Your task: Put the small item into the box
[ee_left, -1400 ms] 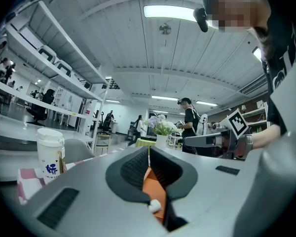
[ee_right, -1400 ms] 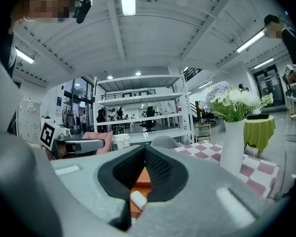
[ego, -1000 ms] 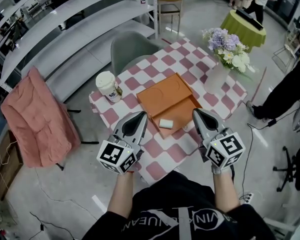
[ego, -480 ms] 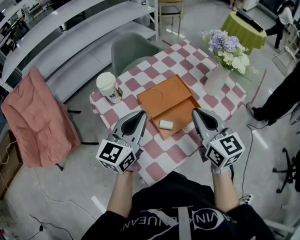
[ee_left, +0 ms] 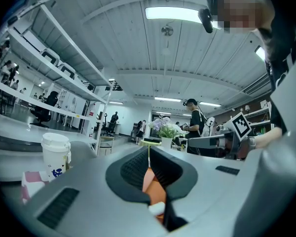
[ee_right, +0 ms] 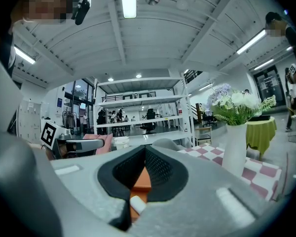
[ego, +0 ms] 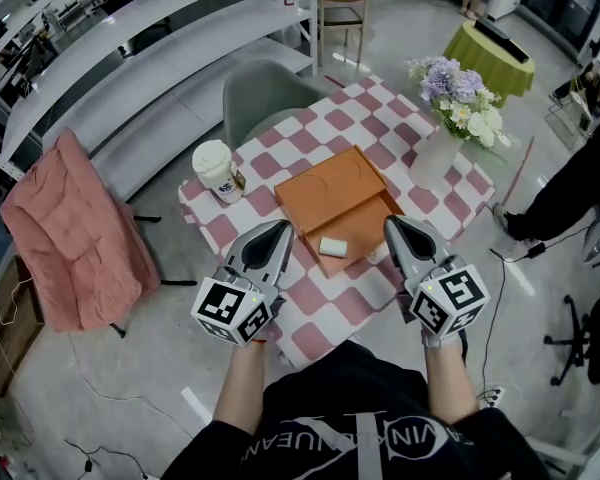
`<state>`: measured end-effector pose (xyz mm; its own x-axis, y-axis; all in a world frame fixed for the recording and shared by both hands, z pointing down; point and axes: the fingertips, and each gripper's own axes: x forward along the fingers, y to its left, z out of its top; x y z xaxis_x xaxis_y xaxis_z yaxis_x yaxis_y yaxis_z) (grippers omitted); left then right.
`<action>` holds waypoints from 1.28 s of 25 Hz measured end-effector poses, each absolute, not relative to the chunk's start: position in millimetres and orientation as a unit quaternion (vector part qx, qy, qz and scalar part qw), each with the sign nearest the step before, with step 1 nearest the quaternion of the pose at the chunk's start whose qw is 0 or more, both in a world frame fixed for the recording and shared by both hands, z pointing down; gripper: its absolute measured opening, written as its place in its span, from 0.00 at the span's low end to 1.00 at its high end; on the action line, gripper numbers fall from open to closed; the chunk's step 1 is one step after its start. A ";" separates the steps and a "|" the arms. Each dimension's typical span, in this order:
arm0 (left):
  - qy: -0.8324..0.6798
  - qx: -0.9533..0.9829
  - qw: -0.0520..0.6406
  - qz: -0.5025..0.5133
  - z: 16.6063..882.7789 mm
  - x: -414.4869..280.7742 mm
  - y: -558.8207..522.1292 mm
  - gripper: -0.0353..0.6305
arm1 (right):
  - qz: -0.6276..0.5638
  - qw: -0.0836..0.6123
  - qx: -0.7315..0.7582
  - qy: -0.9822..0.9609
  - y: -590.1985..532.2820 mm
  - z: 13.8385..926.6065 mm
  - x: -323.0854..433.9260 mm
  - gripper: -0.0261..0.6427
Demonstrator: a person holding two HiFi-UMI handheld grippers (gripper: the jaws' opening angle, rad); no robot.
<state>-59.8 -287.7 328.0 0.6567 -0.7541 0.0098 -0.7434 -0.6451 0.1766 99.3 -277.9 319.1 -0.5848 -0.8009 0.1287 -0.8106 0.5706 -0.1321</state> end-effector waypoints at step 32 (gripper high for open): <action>-0.415 0.903 0.112 -0.020 356.7 -52.0 -289.2 0.08 | 0.121 0.043 0.454 -0.882 -282.4 352.4 109.8 0.05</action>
<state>-52.0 -289.2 356.7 0.6545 -0.7540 0.0558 -0.7449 -0.6303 0.2188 109.8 -282.4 352.4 -0.5841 -0.7904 0.1847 -0.8110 0.5585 -0.1744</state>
